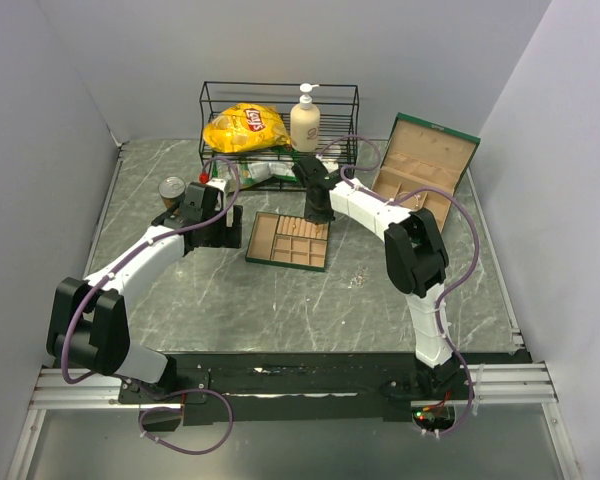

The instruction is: Organize the mixed jewelry

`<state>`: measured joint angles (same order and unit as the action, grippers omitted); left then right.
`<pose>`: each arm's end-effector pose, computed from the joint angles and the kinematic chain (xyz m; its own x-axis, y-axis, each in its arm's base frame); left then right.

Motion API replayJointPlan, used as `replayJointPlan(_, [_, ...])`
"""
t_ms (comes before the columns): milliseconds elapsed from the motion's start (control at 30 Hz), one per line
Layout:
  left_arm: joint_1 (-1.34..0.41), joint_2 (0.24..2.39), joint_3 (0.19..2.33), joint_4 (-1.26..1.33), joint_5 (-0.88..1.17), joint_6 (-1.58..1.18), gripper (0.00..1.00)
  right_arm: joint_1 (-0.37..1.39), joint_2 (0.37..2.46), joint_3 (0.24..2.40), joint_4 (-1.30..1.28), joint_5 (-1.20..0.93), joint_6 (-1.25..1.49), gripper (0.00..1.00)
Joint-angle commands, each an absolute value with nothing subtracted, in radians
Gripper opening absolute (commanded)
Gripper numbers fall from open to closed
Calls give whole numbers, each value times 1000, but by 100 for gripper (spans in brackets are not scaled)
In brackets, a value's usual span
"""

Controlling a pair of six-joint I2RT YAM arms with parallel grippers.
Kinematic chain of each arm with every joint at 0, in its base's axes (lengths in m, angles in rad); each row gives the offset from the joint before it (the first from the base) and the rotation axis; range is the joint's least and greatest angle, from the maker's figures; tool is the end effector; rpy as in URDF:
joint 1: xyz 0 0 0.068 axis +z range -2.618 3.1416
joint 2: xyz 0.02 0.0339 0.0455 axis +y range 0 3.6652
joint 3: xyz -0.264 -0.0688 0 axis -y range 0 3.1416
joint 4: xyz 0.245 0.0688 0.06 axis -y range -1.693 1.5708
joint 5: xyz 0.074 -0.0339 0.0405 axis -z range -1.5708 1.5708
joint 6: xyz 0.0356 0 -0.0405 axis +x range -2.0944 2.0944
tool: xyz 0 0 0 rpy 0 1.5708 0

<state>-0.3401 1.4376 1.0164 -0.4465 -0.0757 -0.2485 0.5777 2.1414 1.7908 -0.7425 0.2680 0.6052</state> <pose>0.2874 -0.0988 0.2462 -0.7675 0.0114 -0.6409 0.1009 0.9895 -0.1031 0.3931 0.2450 0.2117 -0.8534 0.0986 -0.5119 0.0740 0.9949 0.0682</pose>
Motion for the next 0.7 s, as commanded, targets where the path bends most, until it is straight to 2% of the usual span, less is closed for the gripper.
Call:
replayJointPlan(0, [-337, 1448, 1054, -449, -61, -238, 96, 566, 2135, 1781, -741, 281, 620, 8])
replayJointPlan(667, [-339, 1465, 1055, -453, -58, -238, 96, 557, 2171, 1778, -738, 265, 620, 5])
